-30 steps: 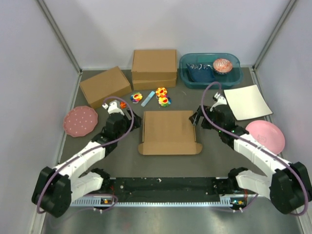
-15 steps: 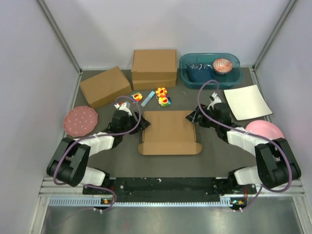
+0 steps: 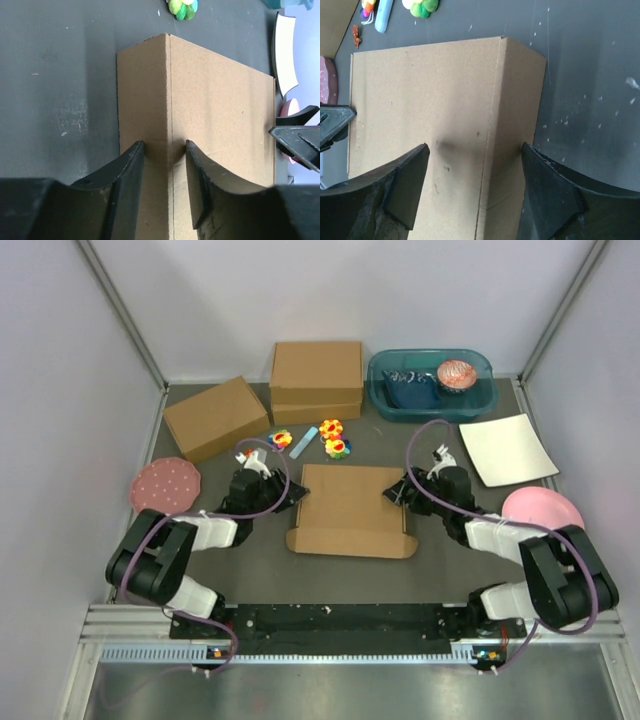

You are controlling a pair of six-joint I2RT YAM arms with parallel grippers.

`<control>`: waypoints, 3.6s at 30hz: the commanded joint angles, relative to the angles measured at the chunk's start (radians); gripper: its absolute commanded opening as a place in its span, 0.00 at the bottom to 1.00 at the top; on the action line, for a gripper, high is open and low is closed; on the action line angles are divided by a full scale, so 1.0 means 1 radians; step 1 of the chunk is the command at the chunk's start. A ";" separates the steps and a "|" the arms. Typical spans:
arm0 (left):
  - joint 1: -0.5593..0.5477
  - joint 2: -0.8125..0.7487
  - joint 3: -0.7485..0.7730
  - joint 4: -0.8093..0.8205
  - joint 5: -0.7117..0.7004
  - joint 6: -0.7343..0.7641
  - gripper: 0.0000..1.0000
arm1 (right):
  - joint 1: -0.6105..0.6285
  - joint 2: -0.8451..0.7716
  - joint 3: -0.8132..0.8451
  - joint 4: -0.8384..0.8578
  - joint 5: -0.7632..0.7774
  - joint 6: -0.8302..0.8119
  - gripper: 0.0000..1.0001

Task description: Fold the paper box

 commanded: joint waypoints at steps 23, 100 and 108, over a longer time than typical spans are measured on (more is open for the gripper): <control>0.027 -0.191 -0.040 -0.194 0.017 0.009 0.63 | -0.022 -0.272 -0.044 -0.183 -0.023 -0.014 0.66; -0.108 -0.449 -0.193 -0.241 -0.134 0.015 0.66 | -0.007 -0.690 -0.277 -0.380 0.014 0.054 0.62; -0.112 -0.294 -0.275 -0.060 -0.052 -0.020 0.52 | -0.002 -0.626 -0.315 -0.294 -0.012 0.055 0.42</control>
